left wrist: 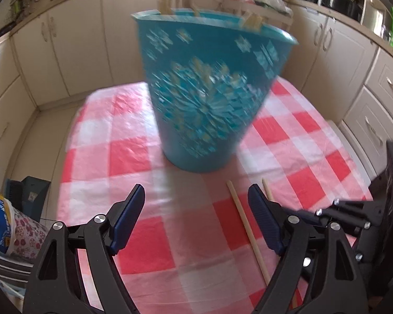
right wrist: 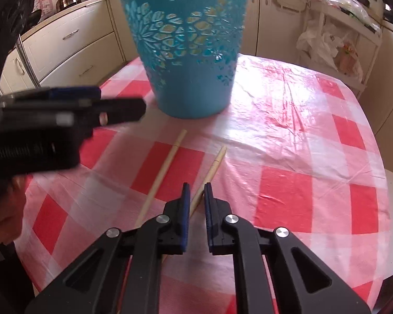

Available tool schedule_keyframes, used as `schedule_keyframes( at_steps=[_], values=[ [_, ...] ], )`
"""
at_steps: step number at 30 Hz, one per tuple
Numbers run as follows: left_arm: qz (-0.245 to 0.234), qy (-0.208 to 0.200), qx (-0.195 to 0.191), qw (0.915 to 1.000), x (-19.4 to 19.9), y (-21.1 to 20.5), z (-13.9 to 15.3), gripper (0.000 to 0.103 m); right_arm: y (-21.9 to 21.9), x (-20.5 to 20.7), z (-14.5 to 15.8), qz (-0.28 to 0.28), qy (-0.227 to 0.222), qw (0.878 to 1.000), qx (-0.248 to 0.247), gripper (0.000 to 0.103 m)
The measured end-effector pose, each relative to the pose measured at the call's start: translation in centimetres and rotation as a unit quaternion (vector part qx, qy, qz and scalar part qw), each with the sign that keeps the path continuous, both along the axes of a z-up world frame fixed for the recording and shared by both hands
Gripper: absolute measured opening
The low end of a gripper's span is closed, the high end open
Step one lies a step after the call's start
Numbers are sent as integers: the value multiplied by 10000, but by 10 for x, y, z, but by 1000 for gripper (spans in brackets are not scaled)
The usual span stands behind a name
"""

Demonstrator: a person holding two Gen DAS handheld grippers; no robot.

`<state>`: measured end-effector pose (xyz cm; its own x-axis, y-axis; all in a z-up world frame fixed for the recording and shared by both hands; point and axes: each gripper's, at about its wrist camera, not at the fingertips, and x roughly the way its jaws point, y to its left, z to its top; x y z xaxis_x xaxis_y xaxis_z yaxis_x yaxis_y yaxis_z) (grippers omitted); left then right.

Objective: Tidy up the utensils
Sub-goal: 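Move both open grippers back to the last chopsticks on the table, then close the left gripper on a chopstick while the right gripper closes on another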

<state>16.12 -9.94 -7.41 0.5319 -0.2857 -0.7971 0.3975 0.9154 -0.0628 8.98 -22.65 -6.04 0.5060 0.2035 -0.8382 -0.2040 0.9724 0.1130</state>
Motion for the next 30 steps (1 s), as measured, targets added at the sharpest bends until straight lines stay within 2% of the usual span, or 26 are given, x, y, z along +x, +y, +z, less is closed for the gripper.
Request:
schedule_keyframes(
  at_steps=[5, 8, 12, 14, 17, 18, 19, 23, 25, 27, 30],
  values=[
    [-328, 155, 333, 9988, -8, -26, -20, 77, -22, 0, -1, -161, 107, 9998, 93, 10],
    [-286, 272, 355, 9986, -6, -33, -26, 75, -24, -1, 1, -116, 115, 9999, 22, 10],
    [-374, 365, 554, 9971, -4, -40, -39, 65, -23, 0, 2, -91, 102, 9999, 30, 10],
    [-477, 171, 644, 9966, -9, -45, -40, 61, -23, 0, 2, -88, 102, 9999, -2, 10],
    [-717, 115, 532, 9959, -14, -50, -38, 33, -21, 0, 1, -45, 71, 9999, -109, 11],
    [-862, 100, 500, 9950, -16, -52, -38, 13, -20, 0, 0, -22, 50, 9998, -167, 11],
    [-968, 144, 473, 9941, -16, -55, -37, 7, -18, -1, 0, -2, 36, 9998, -201, 11],
    [-1154, 317, 280, 9924, -15, -50, -33, 5, -21, -1, 1, -14, 91, 10000, -1, 10],
    [-1227, 401, 349, 9910, -12, -47, -35, 5, -22, 0, 1, -13, 139, 9999, 28, 10],
    [-1268, 329, 449, 9904, -13, -46, -35, 6, -22, 2, 1, 44, 190, 9998, 13, 16],
    [-1332, 141, 647, 9889, -19, -47, -35, 6, -16, 2, 1, 157, 148, 9997, -138, 16]
  ],
)
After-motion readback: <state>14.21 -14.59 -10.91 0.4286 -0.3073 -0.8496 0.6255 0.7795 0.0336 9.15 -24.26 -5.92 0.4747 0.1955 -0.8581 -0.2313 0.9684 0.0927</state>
